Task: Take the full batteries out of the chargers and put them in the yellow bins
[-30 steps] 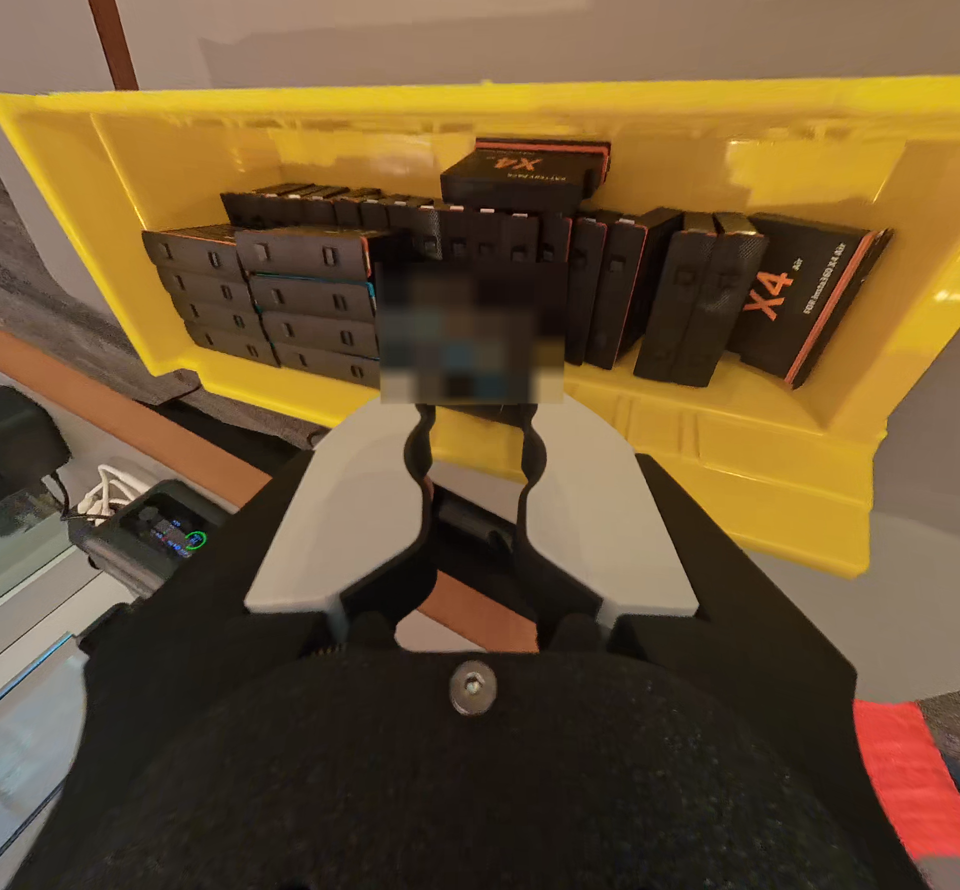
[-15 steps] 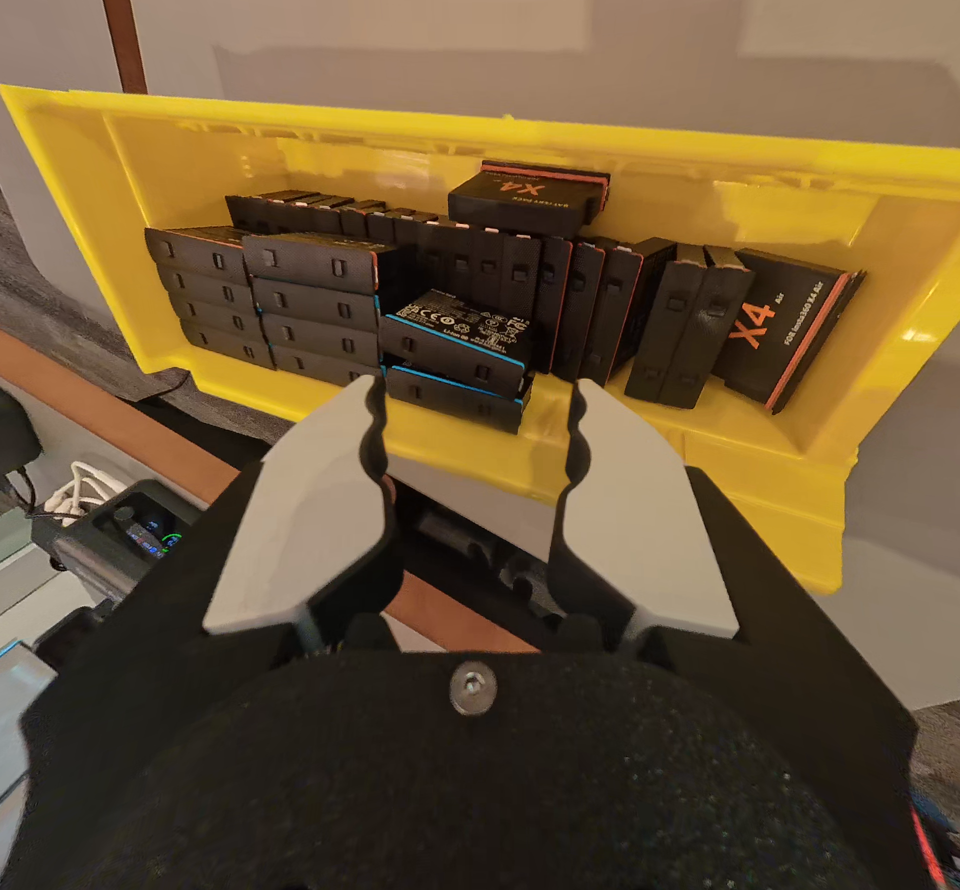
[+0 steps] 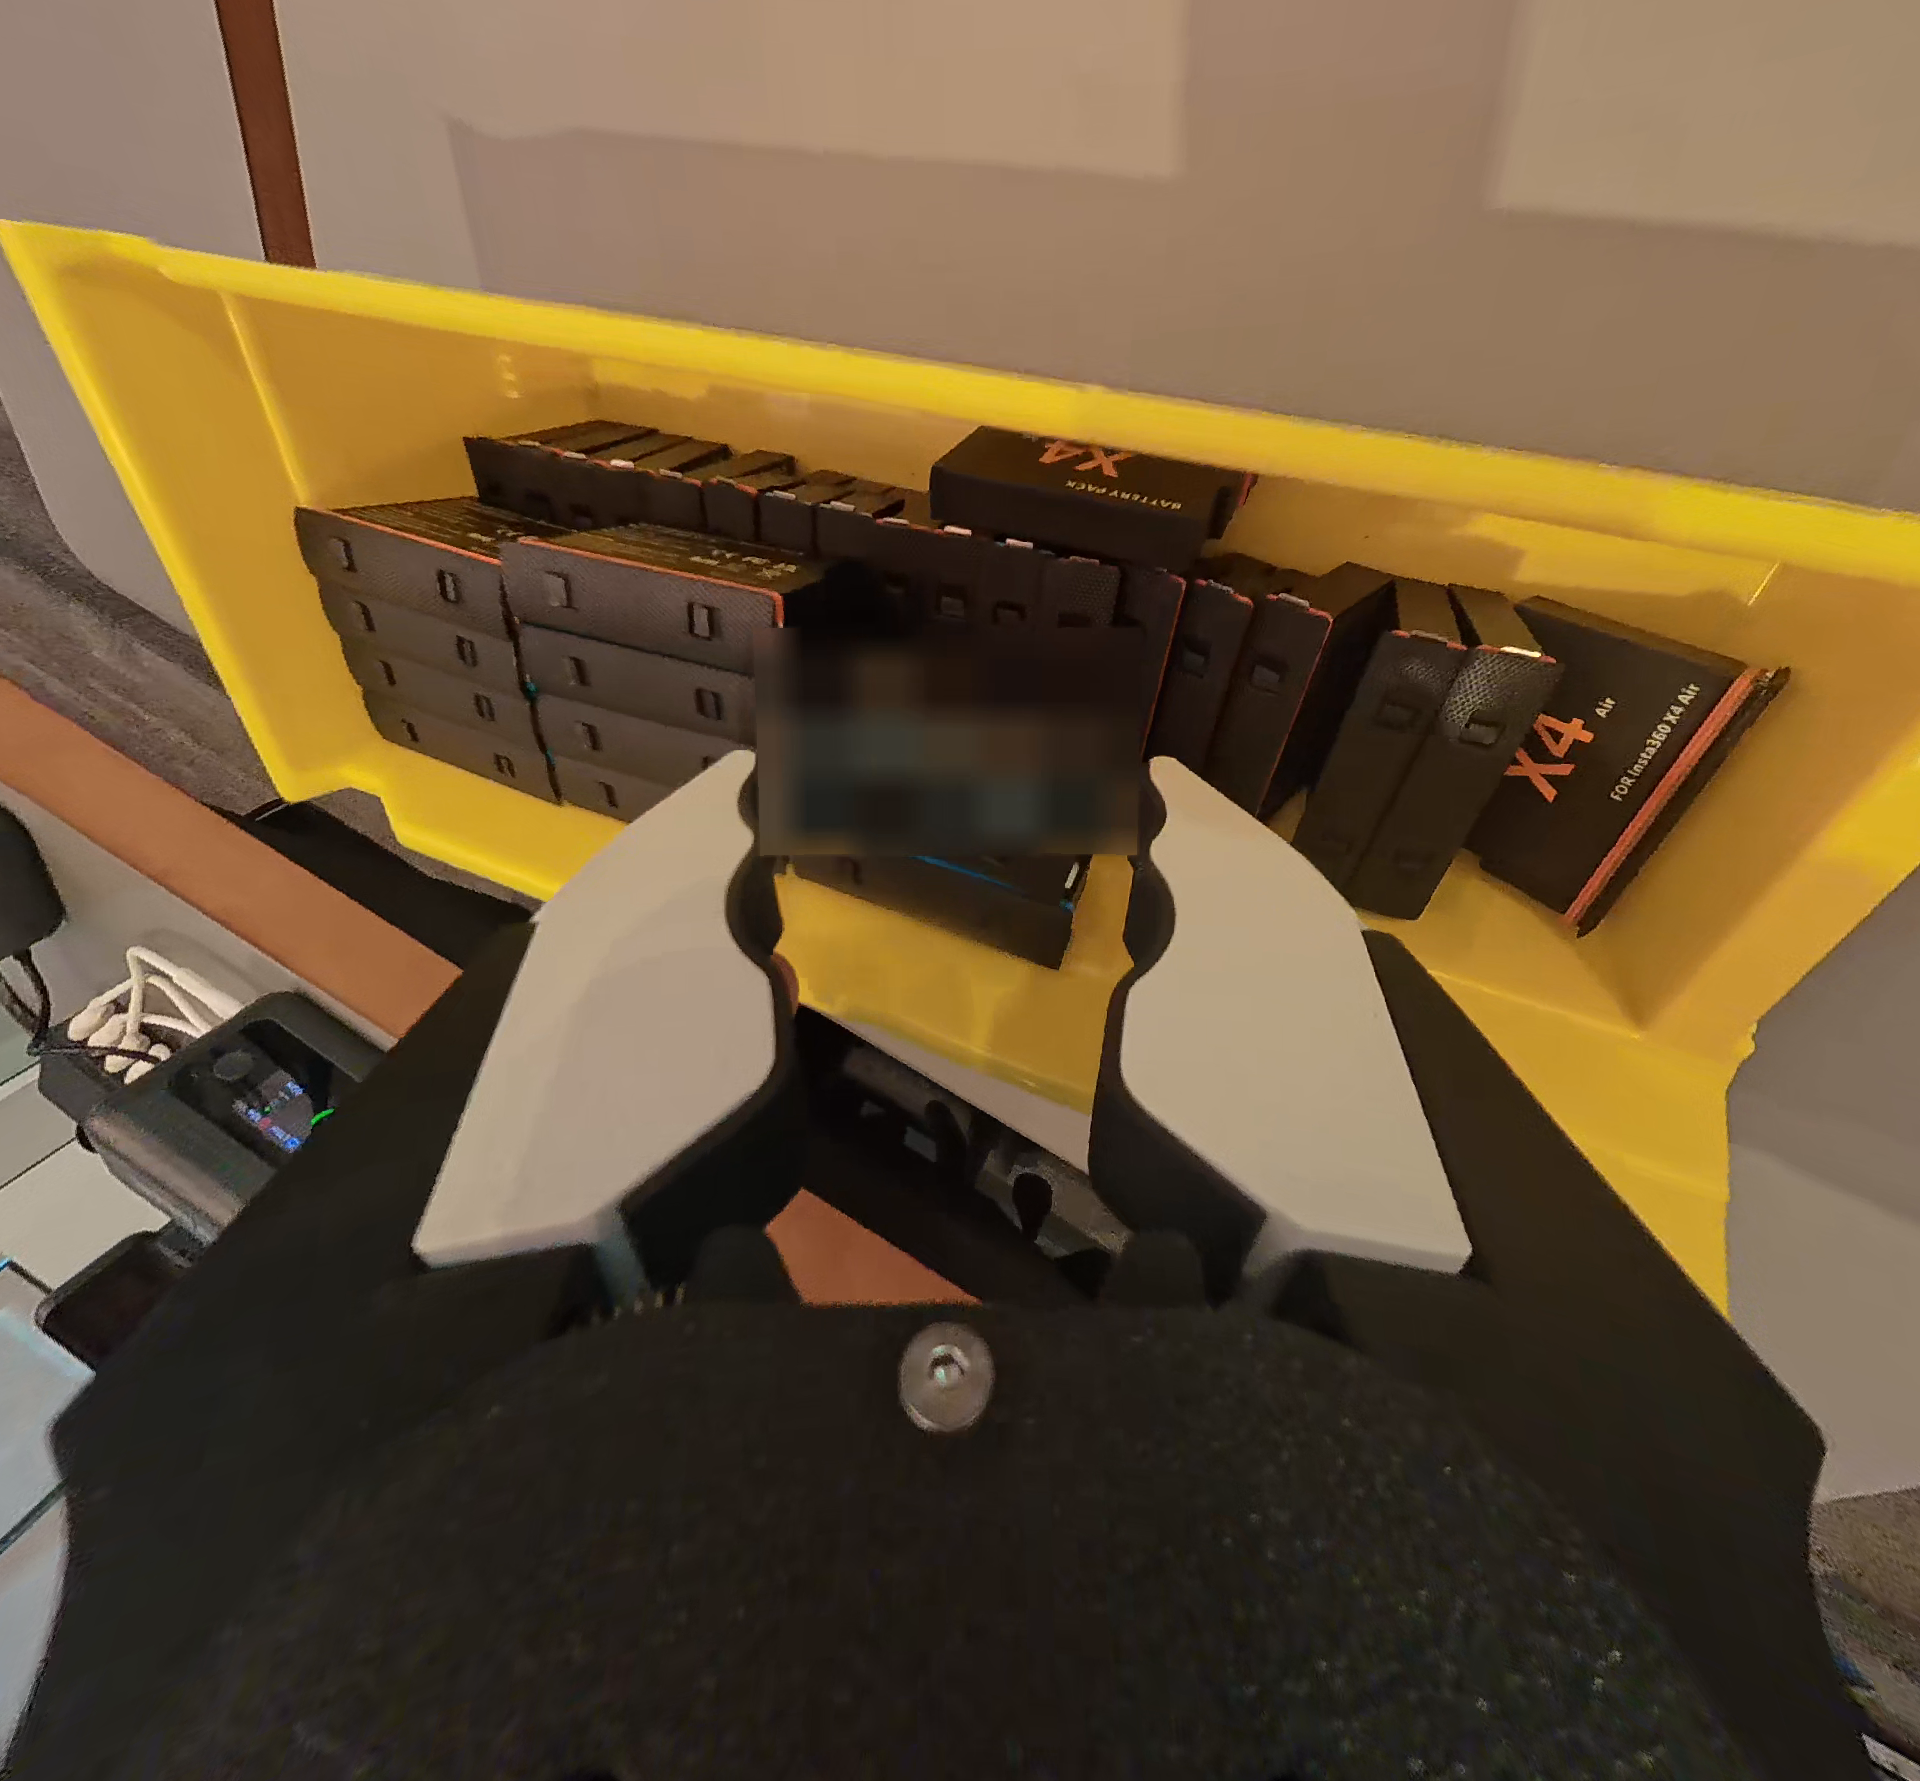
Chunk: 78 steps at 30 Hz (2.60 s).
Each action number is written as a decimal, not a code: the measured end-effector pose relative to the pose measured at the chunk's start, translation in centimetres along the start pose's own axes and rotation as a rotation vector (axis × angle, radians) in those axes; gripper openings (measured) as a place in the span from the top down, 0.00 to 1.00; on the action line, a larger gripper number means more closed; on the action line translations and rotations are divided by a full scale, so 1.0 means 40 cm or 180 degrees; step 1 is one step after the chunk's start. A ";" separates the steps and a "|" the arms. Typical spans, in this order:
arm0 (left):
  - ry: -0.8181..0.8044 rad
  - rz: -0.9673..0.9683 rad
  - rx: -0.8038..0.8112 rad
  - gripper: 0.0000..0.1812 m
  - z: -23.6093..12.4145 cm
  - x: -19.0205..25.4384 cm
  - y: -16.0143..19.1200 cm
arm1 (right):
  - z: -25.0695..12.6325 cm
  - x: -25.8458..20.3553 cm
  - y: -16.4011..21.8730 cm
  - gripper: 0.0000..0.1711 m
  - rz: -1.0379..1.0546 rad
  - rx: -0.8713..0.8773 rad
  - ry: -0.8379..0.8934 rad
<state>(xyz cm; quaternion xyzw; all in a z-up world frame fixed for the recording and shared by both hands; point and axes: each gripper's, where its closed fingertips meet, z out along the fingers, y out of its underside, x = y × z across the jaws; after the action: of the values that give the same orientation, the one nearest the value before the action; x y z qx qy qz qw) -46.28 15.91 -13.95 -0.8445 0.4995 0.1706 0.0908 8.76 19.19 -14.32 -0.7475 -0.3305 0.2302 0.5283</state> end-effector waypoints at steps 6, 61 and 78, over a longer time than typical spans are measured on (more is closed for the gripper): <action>-0.0021 0.0032 -0.0053 0.66 0.006 0.000 -0.003 | 0.000 0.000 0.002 1.00 0.0008 -0.0013 -0.0012; 0.0229 -0.0004 -0.0284 0.63 -0.043 0.034 0.033 | 0.007 -0.013 0.013 1.00 0.0005 -0.0092 -0.0113; 0.0307 0.0562 -0.0832 0.65 -0.011 0.072 0.057 | 0.012 -0.018 0.024 1.00 -0.0005 -0.0165 -0.0157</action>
<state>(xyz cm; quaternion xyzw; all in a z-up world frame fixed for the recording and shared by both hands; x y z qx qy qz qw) -46.93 12.33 -14.60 -0.8092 0.5491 0.2006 -0.0592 8.20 18.75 -15.38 -0.7548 -0.3498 0.2395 0.5006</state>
